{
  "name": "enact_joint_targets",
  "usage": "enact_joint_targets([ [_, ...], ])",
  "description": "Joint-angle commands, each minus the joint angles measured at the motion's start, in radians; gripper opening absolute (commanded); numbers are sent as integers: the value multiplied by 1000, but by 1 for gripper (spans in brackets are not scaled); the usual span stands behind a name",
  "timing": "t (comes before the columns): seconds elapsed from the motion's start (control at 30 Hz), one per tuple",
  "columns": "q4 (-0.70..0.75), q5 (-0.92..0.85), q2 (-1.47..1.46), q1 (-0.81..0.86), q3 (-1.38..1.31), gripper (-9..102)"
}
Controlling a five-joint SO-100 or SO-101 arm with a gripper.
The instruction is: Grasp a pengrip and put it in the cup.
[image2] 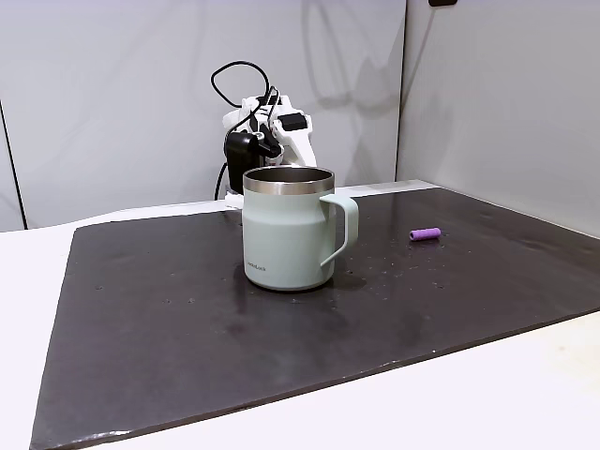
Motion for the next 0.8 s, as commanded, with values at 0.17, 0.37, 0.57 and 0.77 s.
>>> enact_joint_targets([
  [0.17,-2,-21,12,-5,52,0],
  [0.37,-2,-23,12,-5,52,0],
  [0.57,110,-61,12,-23,-64,0],
  [0.77,288,-89,-75,-115,-351,0],
])
